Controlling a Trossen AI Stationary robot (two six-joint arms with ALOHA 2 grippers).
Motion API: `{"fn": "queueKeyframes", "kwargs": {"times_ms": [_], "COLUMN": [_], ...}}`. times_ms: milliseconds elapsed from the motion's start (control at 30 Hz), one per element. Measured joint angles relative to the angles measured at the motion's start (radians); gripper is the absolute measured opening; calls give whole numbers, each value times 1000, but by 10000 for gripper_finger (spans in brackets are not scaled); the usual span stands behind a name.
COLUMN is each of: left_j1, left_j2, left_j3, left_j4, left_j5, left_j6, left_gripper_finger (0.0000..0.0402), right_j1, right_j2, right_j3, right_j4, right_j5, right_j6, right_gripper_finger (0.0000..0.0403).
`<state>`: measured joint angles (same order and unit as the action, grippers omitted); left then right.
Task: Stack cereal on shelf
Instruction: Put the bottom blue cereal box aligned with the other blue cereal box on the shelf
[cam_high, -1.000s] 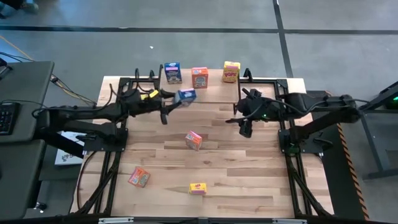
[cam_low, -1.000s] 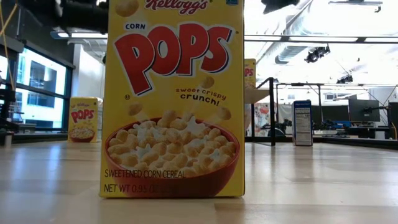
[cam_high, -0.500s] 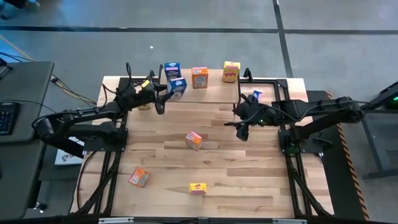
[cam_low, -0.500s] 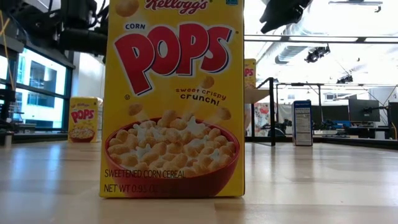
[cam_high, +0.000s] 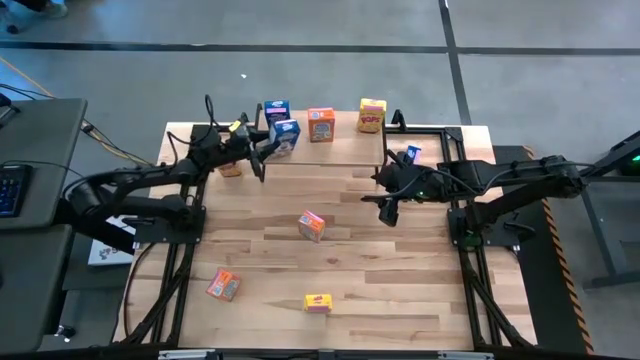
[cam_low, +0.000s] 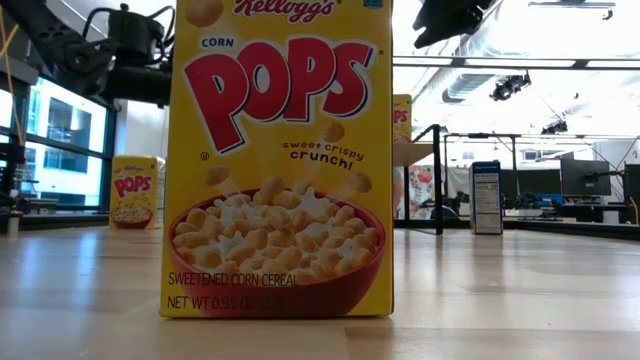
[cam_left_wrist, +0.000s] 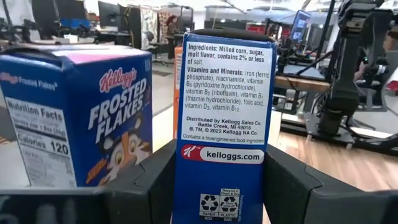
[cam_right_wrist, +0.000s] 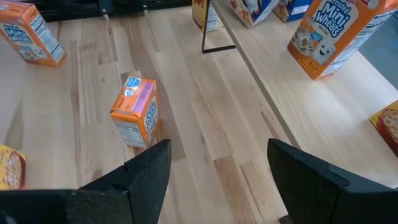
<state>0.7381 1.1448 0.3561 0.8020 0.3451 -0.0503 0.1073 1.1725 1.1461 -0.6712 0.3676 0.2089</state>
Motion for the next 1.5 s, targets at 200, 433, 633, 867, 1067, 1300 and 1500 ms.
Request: {"fn": "queueKeyframes", "kwargs": {"times_ms": [200, 433, 633, 867, 1067, 1300, 1500], "left_j1": [23, 28, 28, 28, 27, 27, 28], "left_j2": [35, 37, 37, 37, 37, 37, 37], "left_j3": [1, 2, 2, 2, 2, 2, 2], "left_j4": [38, 38, 37, 36, 36, 30, 30], "left_j5": [36, 34, 21, 19, 11, 8, -2], "left_j6": [-2, -27, -17, -28, -24, -46, -50], "left_gripper_finger": [182, 182, 182, 182, 182, 202, 226], "right_j1": [0, 0, 0, 0, 0, 0, 0], "right_j2": [0, 0, 0, 0, 0, 0, 0], "right_j3": [0, 0, 0, 0, 0, 0, 0], "right_j4": [0, 0, 0, 0, 0, 0, 0], "right_j5": [0, -5, -5, -9, -8, -8, -8], "right_j6": [-7, -8, -8, -8, -7, -3, 0], "right_gripper_finger": [259, 259, 259, 259, 259, 259, 259]}}
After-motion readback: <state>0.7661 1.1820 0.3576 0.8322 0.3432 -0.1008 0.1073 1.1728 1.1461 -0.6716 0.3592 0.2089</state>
